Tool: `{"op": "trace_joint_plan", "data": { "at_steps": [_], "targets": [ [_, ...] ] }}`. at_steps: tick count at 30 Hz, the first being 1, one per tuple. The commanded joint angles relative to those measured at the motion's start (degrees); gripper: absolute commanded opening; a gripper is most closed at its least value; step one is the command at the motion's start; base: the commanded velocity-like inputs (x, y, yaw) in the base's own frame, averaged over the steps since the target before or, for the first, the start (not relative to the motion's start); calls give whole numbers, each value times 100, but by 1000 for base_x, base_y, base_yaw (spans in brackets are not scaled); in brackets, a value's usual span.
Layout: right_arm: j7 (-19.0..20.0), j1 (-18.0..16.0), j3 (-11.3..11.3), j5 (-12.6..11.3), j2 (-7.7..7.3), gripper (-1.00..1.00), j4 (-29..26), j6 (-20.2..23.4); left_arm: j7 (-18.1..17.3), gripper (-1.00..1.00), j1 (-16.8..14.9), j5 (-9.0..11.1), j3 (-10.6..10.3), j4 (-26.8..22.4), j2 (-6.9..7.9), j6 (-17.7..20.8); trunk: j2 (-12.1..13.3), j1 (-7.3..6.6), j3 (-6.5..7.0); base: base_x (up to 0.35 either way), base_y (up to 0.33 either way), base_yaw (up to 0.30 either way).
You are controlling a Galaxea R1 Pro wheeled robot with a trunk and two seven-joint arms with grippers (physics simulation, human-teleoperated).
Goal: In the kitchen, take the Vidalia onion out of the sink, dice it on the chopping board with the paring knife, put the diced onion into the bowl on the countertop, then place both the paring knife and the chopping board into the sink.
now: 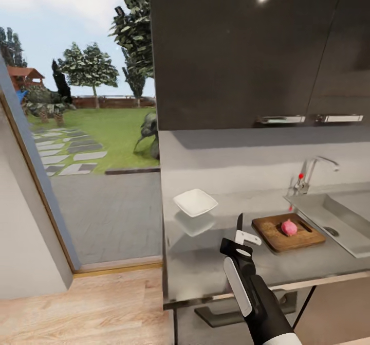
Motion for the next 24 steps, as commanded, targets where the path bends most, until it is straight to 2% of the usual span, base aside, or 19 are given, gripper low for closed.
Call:
{"op": "trace_joint_plan", "data": {
  "at_steps": [1,13,24],
  "targets": [
    [-41,-5,6,-35,0,-100,-7,20,-12,100,0,60,-11,-5,5,-11,-11,2,-3,-127,-255,218],
    [-41,-5,6,-35,0,-100,-7,20,-12,100,0,60,-26,-5,2,-13,-11,2,82,-122,-270,218],
    [-41,-5,6,-33,0,-100,-7,20,-12,100,0,60,-29,4,4,-13,-11,2,160,-18,-278,218]
  ]
}}
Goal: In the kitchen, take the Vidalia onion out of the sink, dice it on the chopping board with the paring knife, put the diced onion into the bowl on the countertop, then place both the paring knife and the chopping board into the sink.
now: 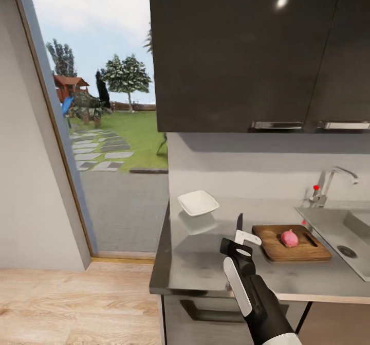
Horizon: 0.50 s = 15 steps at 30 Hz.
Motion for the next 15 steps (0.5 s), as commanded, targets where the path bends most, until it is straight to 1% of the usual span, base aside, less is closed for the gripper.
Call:
{"op": "trace_joint_plan", "data": {
  "at_steps": [1,11,15],
  "targets": [
    [-39,-1,8,-35,0,-100,-5,18,-12,100,3,60,-11,-3,5,-10,-2,2,7,0,-277,218],
    [-39,-1,7,-30,0,-100,-5,18,-12,100,3,60,-11,-3,4,-10,-2,2,78,0,-277,217],
    [-39,-1,11,-28,0,-100,-5,18,-12,100,3,60,-11,-3,6,-14,-2,2,105,-44,-278,214]
  ]
}}
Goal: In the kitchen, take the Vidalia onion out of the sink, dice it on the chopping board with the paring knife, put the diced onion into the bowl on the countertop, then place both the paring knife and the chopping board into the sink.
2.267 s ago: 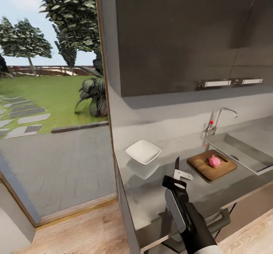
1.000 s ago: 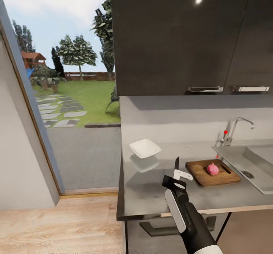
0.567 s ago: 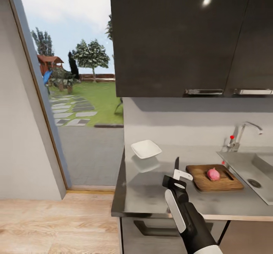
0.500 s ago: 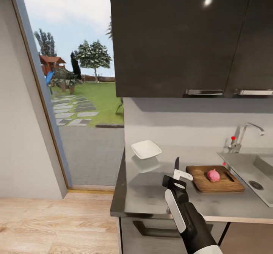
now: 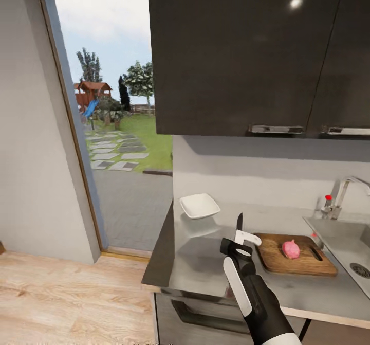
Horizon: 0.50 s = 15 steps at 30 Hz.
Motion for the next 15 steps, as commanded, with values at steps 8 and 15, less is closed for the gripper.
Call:
{"op": "trace_joint_plan", "data": {
  "at_steps": [8,15],
  "targets": [
    [-39,-1,8,-34,0,-100,-5,19,-12,100,3,60,-11,0,5,-10,-2,1,19,-68,-278,29],
    [-39,-1,6,-34,0,-100,-5,19,-12,100,3,60,-11,4,3,-11,-2,1,51,-71,-278,-227]
  ]
}}
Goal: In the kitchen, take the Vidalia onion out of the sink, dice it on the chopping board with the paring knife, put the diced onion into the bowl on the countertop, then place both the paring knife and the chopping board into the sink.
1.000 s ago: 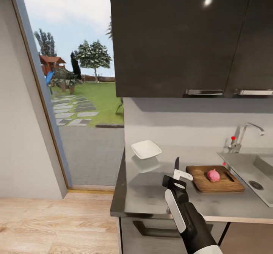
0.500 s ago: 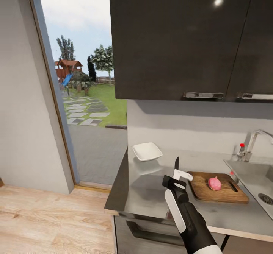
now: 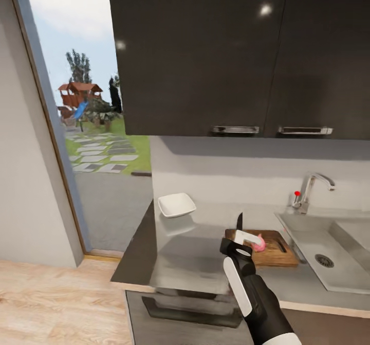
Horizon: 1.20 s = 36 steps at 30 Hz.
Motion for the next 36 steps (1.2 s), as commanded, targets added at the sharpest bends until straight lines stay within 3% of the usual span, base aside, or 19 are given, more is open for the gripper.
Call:
{"op": "trace_joint_plan", "data": {
  "at_steps": [1,14,17,20,25,26,28,30,33,36],
  "targets": [
    [-41,-2,8,-35,0,-100,-3,17,-11,100,4,60,-9,-9,4,-11,-3,1,5,-66,-285,-254],
    [-41,-2,11,-15,0,-100,-3,13,-4,100,4,60,-9,-12,7,-13,-3,1,55,-9,-198,-186],
    [-44,-2,51,153,0,-100,-3,4,-4,100,4,60,-9,-12,7,-13,-3,1,55,0,-6,-7],
    [-43,-2,77,624,0,-100,-3,8,-4,100,4,60,-9,-8,7,-11,-3,1,56,0,-2,-2],
    [-48,-2,252,1942,0,-100,-77,175,-4,100,4,60,-9,25,7,-7,-3,1,56,0,0,0],
    [-49,-2,280,2201,0,-100,-204,384,-4,100,4,60,-9,29,5,-9,-3,1,56,0,0,0],
    [-47,-2,298,2448,0,-100,-487,829,-4,100,4,60,-9,34,6,-7,-3,1,56,0,0,0],
    [-37,-2,317,2844,0,-100,-899,1553,-4,100,4,60,-5,92,7,-6,-3,1,56,0,0,0],
    [-30,-2,334,3285,0,-100,-1047,1943,-4,100,4,60,-2,141,2,-7,-3,1,56,0,0,0],
    [-9,-3,391,3894,0,-100,-1081,2265,-4,100,4,60,-1,192,0,-6,-3,1,56,0,0,0]
  ]
}}
